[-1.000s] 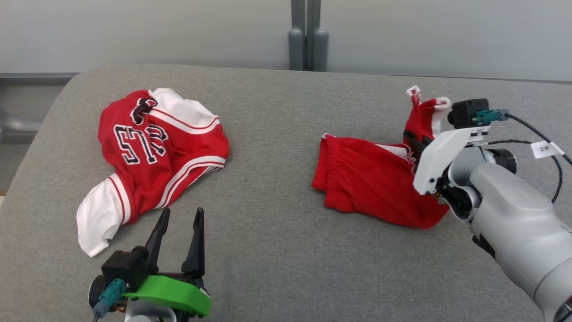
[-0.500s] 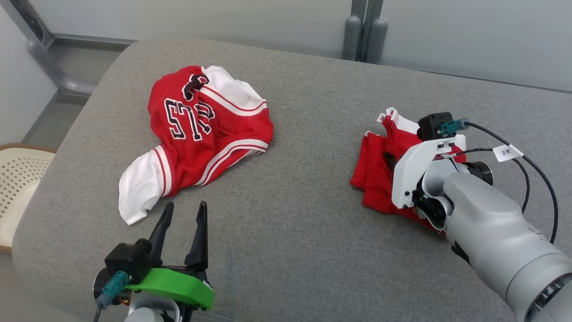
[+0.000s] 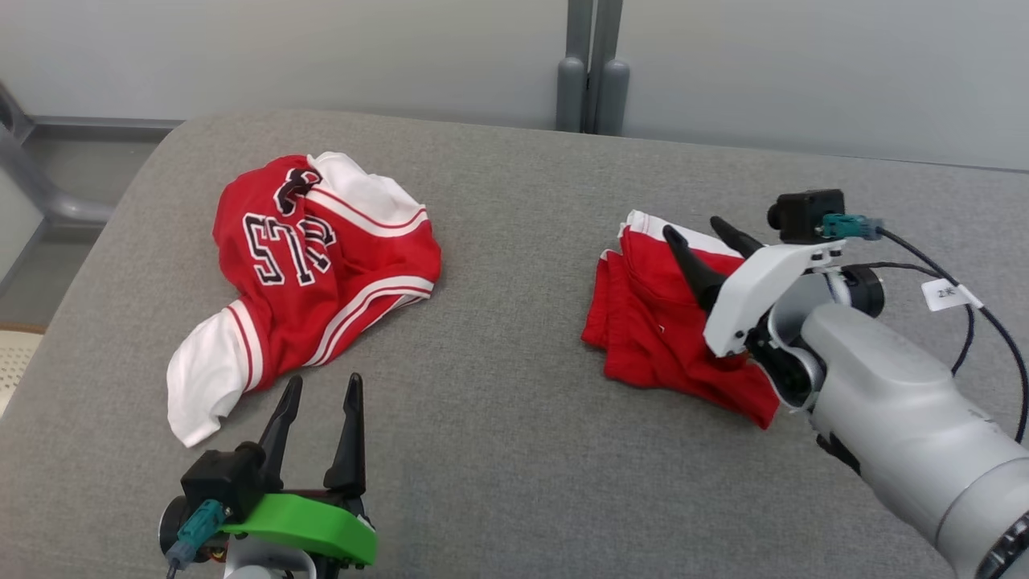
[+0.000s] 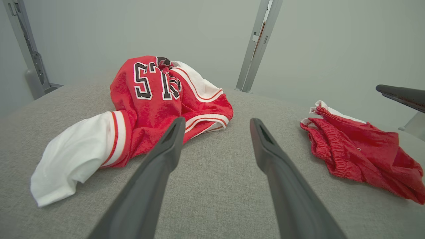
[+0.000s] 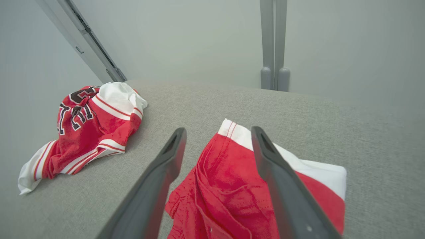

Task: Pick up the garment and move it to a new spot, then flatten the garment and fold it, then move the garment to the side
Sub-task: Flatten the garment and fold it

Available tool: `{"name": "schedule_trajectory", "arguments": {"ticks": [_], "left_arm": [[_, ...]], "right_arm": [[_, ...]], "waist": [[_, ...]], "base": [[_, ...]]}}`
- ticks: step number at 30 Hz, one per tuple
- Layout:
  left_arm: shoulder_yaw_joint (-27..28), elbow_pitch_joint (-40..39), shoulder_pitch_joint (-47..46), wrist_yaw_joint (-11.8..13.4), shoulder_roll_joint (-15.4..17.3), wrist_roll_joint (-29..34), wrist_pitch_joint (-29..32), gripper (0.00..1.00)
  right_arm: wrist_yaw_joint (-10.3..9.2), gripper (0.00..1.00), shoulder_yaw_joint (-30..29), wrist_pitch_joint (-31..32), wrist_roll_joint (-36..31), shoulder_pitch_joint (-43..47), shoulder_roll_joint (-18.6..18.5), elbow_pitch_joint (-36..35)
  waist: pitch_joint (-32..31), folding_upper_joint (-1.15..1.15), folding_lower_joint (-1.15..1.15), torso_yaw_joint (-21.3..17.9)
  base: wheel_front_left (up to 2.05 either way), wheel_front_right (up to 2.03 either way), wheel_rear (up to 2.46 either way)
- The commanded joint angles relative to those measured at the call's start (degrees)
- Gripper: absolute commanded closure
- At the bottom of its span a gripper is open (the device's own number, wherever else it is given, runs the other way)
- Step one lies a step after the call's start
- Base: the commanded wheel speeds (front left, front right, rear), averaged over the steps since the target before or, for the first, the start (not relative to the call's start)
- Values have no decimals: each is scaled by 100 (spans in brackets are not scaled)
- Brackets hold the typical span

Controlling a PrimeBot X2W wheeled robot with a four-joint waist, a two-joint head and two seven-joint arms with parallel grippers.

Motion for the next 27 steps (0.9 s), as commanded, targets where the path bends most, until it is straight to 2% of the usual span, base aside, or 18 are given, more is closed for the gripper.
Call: {"name": "schedule_trajectory", "arguments": {"ticks": [1, 8, 12, 13, 14, 15, 22, 27], "left_arm": [[9, -36, 89, -7, -7, 34, -1, 0], [-39, -79, 143, -31, -34, 64, -1, 0], [-56, -41, 129, -39, -40, 62, -1, 0], [-52, -36, 124, -42, -38, 60, -2, 0], [-58, -24, 115, -45, -37, 63, -1, 0], [-62, -19, 104, -51, -35, 64, -2, 0], [-90, 7, -27, -75, 1, 78, -2, 0], [-80, 51, -9, -69, 20, 66, -2, 0]], "right_arm": [[-1, 0, -54, -130, 28, 103, -175, -65], [0, 0, -422, -350, -160, 275, -817, 252], [0, 0, -563, -379, -203, 405, -902, 595], [0, 38, -600, -380, -178, 428, -872, 623], [0, 63, -624, -384, -177, 467, -838, 676], [0, 99, -635, -384, -176, 501, -822, 715], [-1, 100, -536, -98, 62, 888, -499, 893], [0, 100, -463, -206, 210, 1158, -194, 609]], "waist": [[-236, 0, 0, -310], [-232, 0, 0, -385], [-191, 0, 0, -281], [-183, 0, 0, -259], [-177, 0, 0, -222], [-170, 0, 0, -192], [-92, 0, 0, 121], [-119, 0, 0, 281]], "base": [[0, 0, 0], [0, 0, 0], [0, 0, 0], [0, 0, 0], [0, 0, 0], [0, 0, 0], [0, 0, 0], [0, 0, 0]]}}
